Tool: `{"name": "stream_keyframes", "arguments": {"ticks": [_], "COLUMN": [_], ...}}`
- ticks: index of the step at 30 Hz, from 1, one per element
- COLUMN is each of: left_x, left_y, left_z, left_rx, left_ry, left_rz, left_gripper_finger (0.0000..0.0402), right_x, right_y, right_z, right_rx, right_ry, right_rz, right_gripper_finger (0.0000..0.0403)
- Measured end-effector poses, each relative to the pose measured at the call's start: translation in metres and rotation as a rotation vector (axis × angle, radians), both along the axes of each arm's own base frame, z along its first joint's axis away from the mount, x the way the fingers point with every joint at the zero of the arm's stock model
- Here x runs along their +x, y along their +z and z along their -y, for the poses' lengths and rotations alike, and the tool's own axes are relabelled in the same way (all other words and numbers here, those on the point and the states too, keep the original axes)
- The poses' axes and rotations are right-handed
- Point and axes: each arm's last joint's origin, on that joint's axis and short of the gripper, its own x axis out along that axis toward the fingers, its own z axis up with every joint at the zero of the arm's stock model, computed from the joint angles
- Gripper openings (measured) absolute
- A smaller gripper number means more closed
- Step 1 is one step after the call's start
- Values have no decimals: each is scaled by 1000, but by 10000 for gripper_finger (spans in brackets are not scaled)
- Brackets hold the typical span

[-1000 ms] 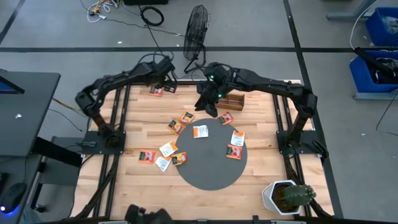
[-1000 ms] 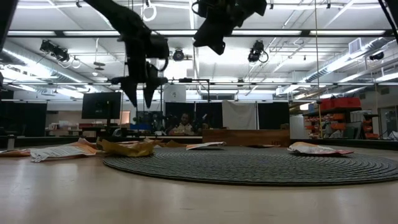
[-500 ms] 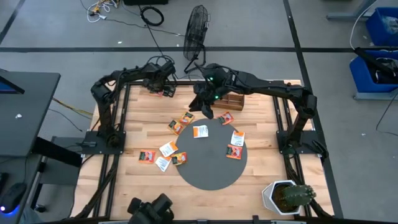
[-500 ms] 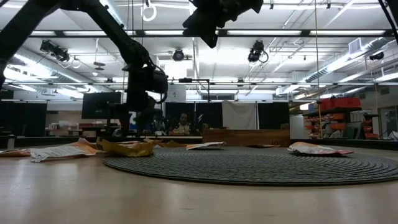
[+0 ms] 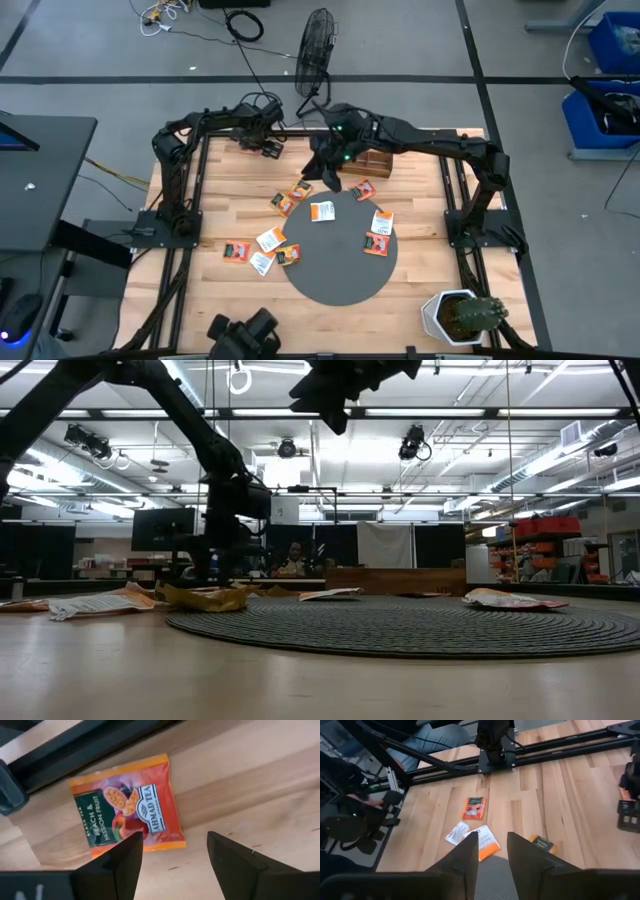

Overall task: Pick & Place Tea
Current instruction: Put the orange tea bag into the middle section of the wooden organizer

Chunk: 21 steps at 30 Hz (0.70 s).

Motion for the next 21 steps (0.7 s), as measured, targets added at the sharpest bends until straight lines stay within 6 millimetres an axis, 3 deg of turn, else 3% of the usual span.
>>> {"name": "stream_keyframes", "arguments": {"ticks": [7, 16, 21], "left_x": [-4, -14, -10], "left_y": [1, -9, -12], "left_z": [-15, -22, -19], "left_rx": [41, -16, -27], "left_ry": [61, 90, 47], "left_rz": [103, 78, 81], "left_gripper_finger": [225, 223, 186], "right_x": [1, 1, 2], "right_y": [0, -1, 0], "right_z": [-5, -4, -4], "right_rx": [12, 23, 17], "right_ry": [4, -33, -40], "right_rz": [-4, -18, -15], "right_gripper_finger": [110, 110, 110]}}
